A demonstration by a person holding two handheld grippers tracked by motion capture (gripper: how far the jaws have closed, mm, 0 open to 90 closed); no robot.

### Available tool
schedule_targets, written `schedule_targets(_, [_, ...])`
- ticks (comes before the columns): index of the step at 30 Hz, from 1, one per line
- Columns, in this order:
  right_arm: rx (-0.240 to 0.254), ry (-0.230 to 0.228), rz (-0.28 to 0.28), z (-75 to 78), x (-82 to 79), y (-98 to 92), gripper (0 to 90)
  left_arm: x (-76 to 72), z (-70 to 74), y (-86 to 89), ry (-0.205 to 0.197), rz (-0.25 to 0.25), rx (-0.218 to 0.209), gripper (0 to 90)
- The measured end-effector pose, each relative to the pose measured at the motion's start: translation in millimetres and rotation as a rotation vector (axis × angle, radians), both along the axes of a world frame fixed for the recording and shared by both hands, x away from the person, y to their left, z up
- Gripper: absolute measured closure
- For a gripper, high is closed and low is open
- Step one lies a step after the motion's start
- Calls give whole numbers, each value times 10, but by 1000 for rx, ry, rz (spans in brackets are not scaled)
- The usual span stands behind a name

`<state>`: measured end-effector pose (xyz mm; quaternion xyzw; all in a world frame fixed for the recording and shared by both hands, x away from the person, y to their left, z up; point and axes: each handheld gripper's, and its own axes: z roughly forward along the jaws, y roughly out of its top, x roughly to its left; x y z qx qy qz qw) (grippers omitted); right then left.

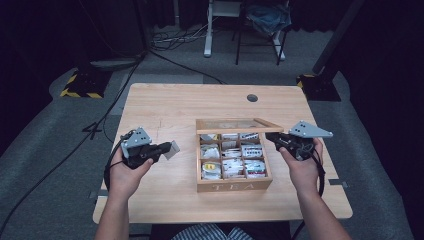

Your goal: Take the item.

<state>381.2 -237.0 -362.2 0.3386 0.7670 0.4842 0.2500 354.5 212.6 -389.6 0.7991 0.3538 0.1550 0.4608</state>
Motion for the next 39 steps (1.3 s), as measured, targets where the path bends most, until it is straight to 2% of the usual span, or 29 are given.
schedule_targets(7, [-1, -1, 0, -1, 0, -1, 847, 93, -146, 66, 36, 39, 0, 888])
schedule_targets(10, [-1, -1, 0, -1, 0, -1, 847, 120, -192, 75, 49, 45, -3, 887])
schedule_targets(13, [-2, 3, 1, -8, 3, 1, 847, 170, -272, 81, 59, 52, 14, 888])
schedule_targets(19, [-2, 5, 1, -11, 5, 3, 847, 225, -386, 118, 87, 66, 5, 888])
schedule_targets(30, [-1, 12, 2, -24, 9, 1, 846, 273, -481, 152, 112, 65, 6, 887])
schedule_targets(31, [-3, 13, 2, -25, 10, 2, 846, 286, -501, 166, 124, 57, -13, 888])
schedule_targets(32, [-3, 13, 2, -25, 10, 2, 846, 286, -501, 166, 124, 57, -13, 887])
schedule_targets(33, [-3, 13, 2, -26, 10, 3, 846, 293, -521, 181, 137, 47, -48, 887])
schedule_targets(39, [-4, 17, 2, -32, 11, 6, 846, 322, -585, 183, 152, 54, -51, 887])
